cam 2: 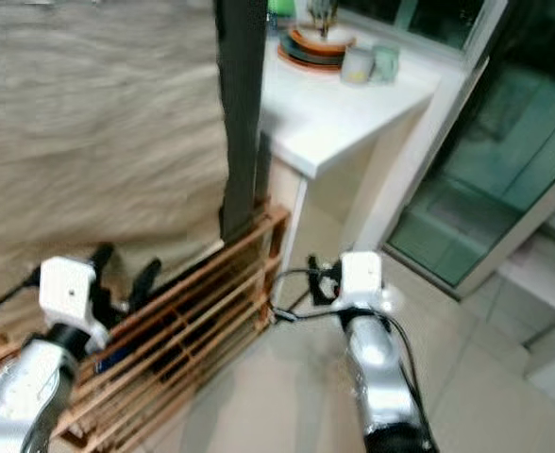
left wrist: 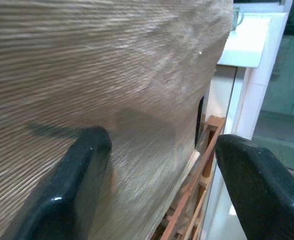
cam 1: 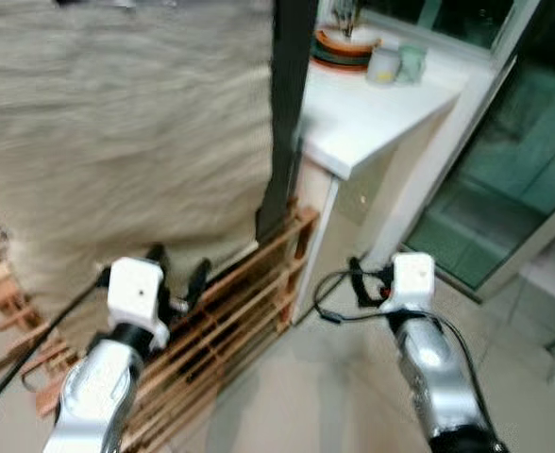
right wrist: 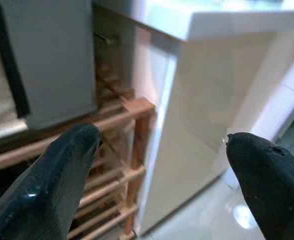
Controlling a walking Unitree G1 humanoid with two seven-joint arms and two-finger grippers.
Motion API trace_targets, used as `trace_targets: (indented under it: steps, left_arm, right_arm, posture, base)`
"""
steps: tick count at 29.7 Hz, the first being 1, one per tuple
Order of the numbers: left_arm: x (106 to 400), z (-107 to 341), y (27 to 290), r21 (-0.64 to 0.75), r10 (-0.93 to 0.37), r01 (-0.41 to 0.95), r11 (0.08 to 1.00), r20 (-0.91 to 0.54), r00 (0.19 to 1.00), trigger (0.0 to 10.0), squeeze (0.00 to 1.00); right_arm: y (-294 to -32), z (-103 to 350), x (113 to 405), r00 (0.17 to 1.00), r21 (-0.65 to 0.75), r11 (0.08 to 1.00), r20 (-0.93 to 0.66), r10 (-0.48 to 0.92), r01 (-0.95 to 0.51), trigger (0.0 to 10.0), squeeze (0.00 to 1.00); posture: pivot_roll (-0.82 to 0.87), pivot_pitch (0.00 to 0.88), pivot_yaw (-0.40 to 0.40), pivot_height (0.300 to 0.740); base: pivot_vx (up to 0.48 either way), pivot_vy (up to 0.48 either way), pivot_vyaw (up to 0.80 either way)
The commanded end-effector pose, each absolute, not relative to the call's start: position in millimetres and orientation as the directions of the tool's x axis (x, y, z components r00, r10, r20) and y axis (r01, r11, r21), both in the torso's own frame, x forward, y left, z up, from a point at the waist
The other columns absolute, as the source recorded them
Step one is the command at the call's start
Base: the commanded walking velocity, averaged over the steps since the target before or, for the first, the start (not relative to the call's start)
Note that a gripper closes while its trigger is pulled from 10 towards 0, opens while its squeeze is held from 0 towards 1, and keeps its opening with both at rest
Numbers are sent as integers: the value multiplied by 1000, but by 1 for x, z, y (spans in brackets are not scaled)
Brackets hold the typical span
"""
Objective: Restocking fridge
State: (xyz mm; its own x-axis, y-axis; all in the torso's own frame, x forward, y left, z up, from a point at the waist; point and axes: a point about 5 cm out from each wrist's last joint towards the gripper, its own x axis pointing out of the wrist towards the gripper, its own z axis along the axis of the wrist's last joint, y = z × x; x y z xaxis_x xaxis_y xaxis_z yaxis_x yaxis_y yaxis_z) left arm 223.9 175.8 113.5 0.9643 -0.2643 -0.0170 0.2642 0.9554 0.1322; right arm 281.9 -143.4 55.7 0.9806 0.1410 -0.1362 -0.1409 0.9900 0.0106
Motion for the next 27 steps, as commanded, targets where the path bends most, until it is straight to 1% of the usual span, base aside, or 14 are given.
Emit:
trace_targets:
  steps: [1,4,7,20,23,26,27]
  left_arm:
    - [225,118,169,136,-301,298,945,0,954,10000,0]
    - [226,117,168,114,-321,320,941,-11,947,10000,0]
    - [232,120,171,101,-326,325,940,-12,945,10000,0]
    - [245,123,172,53,-311,312,949,-19,950,10000,0]
    - [245,123,172,60,-309,309,949,-12,951,10000,0]
    - [247,120,174,62,-286,287,956,-22,958,10000,0]
    - [249,118,178,46,-256,257,965,-28,966,10000,0]
  right_arm:
    - [-151,54,283,980,-9,991,-147,131,-134,10000,247]
    - [-150,53,284,979,-7,990,-149,139,-141,10000,247]
    - [-146,54,286,978,-5,988,-147,151,-154,10000,247]
    - [-147,57,289,983,-15,990,-126,136,-139,10000,247]
    - [-150,59,288,986,-16,992,-116,119,-121,10000,251]
    - [-153,64,286,992,-2,996,-81,94,-94,10000,251]
    - [-155,66,284,995,7,997,-59,82,-82,10000,255]
  posture:
    - [16,0,-66,740]
    - [17,0,-66,740]
    - [17,0,-66,740]
    - [-10,0,-49,740]
    - [-21,0,-41,740]
    - [-24,0,-39,740]
    - [-34,0,-30,740]
  base:
    - [0,0,0]
    - [0,0,0]
    - [-296,0,0]
    - [-413,0,0]
    - [-424,85,-683]
    - [0,0,-800]
    - [0,0,0]
